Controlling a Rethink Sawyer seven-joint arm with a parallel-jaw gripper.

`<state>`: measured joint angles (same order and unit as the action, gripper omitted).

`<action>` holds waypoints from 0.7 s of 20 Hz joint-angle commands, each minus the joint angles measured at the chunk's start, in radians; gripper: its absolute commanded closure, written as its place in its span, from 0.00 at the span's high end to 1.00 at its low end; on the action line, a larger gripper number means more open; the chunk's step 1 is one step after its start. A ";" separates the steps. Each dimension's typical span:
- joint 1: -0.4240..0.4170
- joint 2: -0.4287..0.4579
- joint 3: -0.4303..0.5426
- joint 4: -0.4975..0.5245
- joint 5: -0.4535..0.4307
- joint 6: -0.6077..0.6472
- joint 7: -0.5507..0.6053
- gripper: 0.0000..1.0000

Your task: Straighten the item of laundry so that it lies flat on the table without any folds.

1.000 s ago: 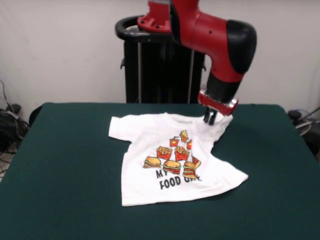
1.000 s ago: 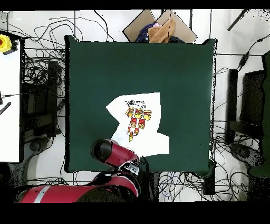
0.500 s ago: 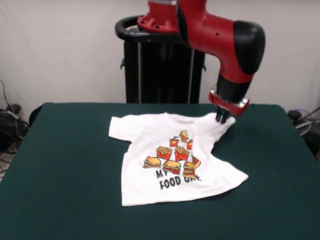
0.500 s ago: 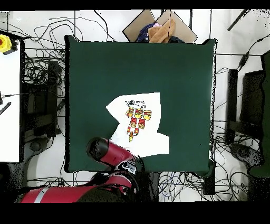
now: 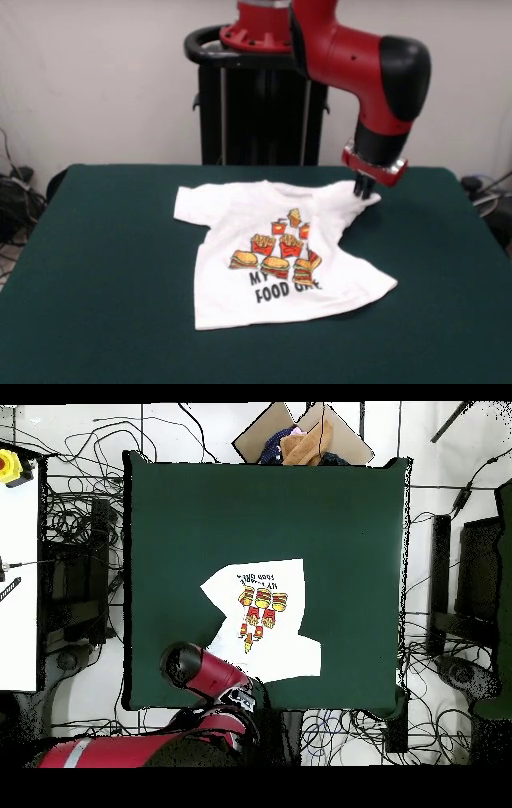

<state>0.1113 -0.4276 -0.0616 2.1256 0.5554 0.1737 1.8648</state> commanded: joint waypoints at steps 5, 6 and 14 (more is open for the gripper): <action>0.054 0.002 0.014 -0.060 0.087 0.187 0.313 0.00; 0.073 0.009 -0.025 -0.086 0.069 0.231 0.310 0.00; 0.058 -0.026 -0.152 -0.184 -0.076 0.506 0.230 0.00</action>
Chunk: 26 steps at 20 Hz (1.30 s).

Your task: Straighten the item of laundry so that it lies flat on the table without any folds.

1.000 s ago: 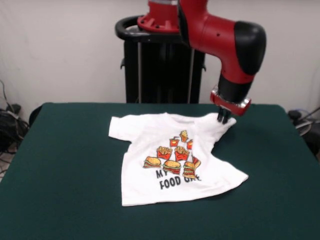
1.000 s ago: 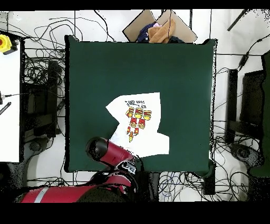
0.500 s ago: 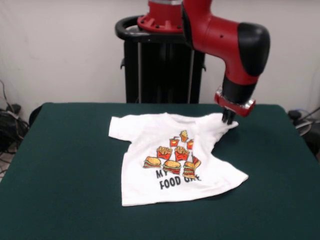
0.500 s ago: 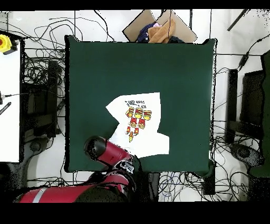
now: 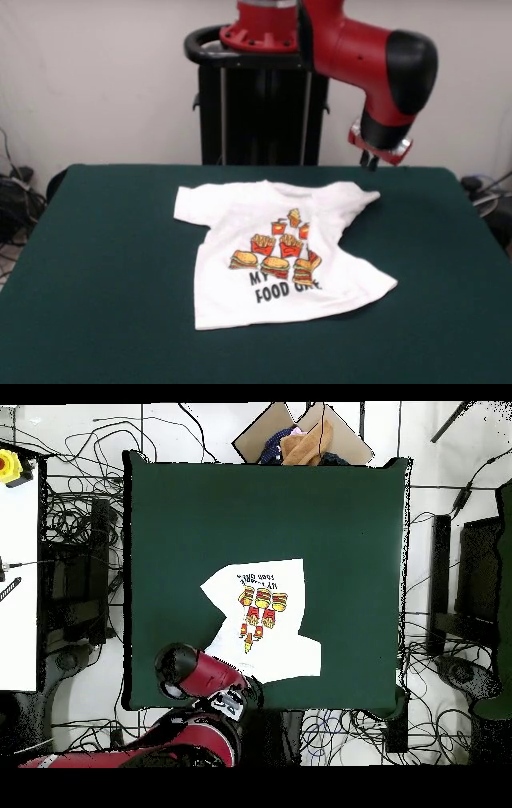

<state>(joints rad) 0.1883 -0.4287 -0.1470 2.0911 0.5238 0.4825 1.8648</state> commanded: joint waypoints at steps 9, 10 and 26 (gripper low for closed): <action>0.006 -0.027 -0.144 -0.194 -0.101 0.031 0.224 0.00; 0.000 -0.033 -0.133 -0.179 -0.087 -0.016 0.232 0.00; -0.015 -0.003 -0.106 -0.133 -0.063 -0.283 0.212 0.00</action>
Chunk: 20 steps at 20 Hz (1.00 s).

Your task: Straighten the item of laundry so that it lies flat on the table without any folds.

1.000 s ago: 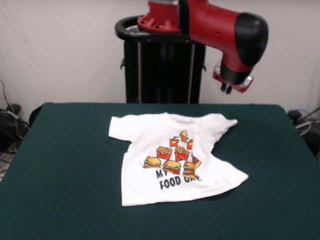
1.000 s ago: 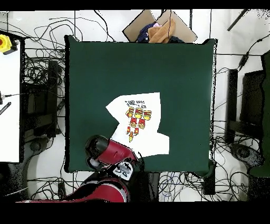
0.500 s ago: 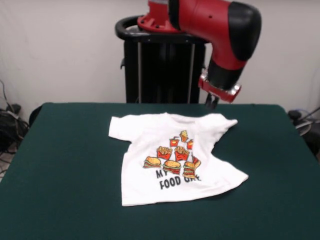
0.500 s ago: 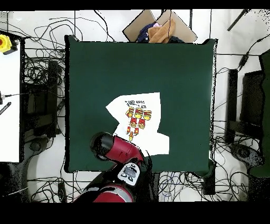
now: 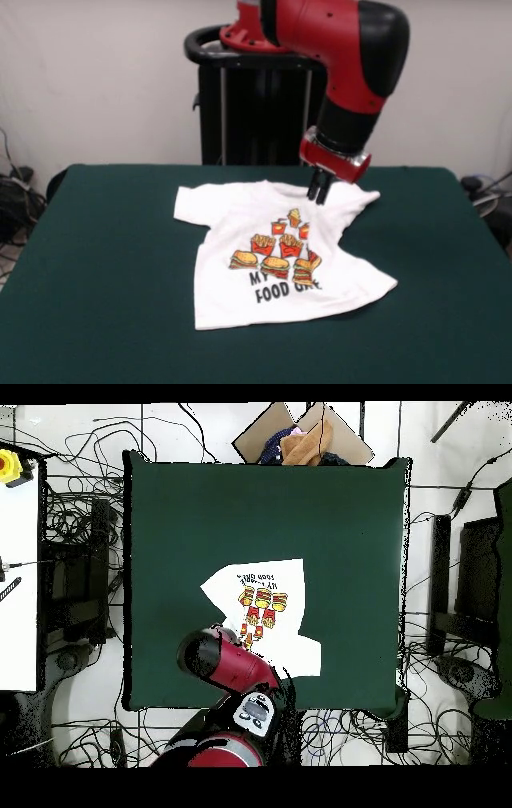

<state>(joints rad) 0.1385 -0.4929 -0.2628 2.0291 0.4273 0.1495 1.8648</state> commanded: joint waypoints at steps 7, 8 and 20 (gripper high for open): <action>-0.018 0.060 0.063 -0.035 -0.010 0.049 0.159 0.00; -0.015 0.064 0.067 -0.030 -0.009 0.034 0.164 0.00; -0.006 0.114 0.119 -0.016 0.015 -0.076 0.217 0.00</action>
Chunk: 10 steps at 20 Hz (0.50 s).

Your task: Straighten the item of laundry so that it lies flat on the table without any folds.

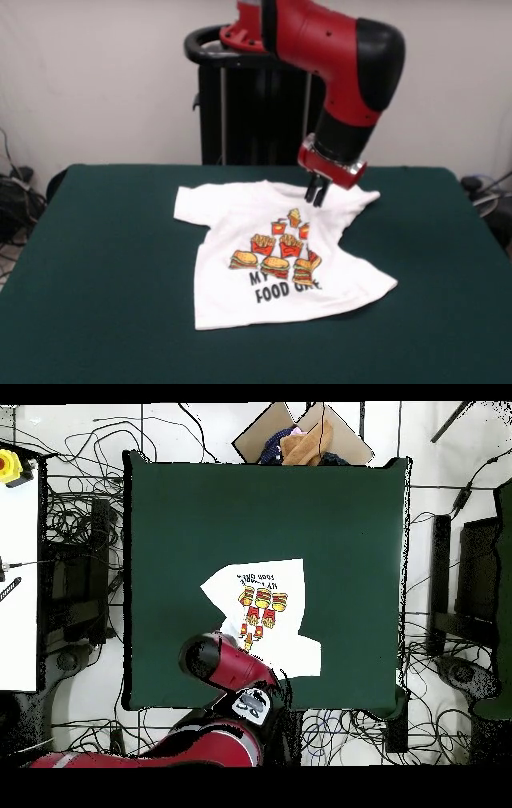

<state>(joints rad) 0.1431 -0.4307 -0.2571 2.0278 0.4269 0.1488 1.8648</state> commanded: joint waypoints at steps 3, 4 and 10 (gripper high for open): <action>-0.008 0.057 0.130 -0.001 0.021 -0.103 0.236 0.00; -0.009 0.058 0.133 0.003 0.023 -0.106 0.240 0.00; 0.000 0.049 0.161 0.005 0.058 -0.071 0.262 0.00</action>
<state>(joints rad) 0.1425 -0.4058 -0.2378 2.0347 0.4271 0.0934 1.8648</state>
